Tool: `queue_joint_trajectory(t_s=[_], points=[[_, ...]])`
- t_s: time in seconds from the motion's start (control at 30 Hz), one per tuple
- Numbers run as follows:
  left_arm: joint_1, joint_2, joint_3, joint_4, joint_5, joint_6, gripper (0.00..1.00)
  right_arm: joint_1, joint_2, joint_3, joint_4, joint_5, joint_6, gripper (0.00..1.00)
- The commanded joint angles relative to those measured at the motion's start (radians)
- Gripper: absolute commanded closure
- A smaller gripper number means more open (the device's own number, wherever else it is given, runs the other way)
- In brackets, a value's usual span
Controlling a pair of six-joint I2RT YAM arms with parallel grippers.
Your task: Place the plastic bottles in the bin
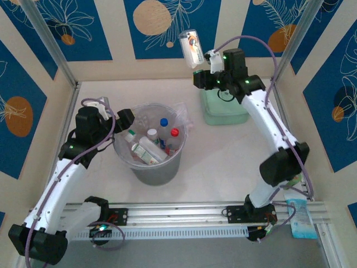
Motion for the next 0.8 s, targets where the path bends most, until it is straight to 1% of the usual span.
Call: queue_joint_trajectory(t_s=[0.0, 0.13, 0.23, 0.37, 0.53, 0.57, 0.63, 0.77], points=[[0.001, -0.022, -0.017, 0.033, 0.013, -0.008, 0.12, 0.041, -0.113, -0.062, -0.026, -0.09, 0.046, 0.95], [0.0, -0.02, -0.024, 0.041, 0.039, -0.004, 0.12, 0.124, -0.218, -0.1, -0.046, -0.085, 0.06, 0.95], [0.001, -0.016, -0.027, 0.056, 0.046, -0.002, 0.12, 0.218, -0.241, -0.131, -0.038, -0.1, 0.055, 0.95], [0.001, -0.014, -0.001, 0.073, 0.043, 0.012, 0.12, 0.339, -0.245, -0.213, 0.069, -0.096, 0.024, 0.95], [0.002, -0.013, 0.145, -0.001, 0.042, 0.096, 0.08, 0.401, -0.218, -0.337, 0.279, -0.103, 0.03, 0.95], [0.003, -0.013, 0.171, -0.006, 0.055, 0.107, 0.06, 0.411, -0.216, -0.358, 0.314, -0.101, 0.027, 0.96], [0.003, -0.008, 0.223, 0.003, 0.101, 0.115, 0.0, 0.434, -0.211, -0.392, 0.373, -0.097, 0.02, 0.96], [0.003, 0.035, 0.286, 0.072, 0.199, 0.079, 0.0, 0.458, -0.182, -0.402, 0.395, -0.092, 0.011, 0.96]])
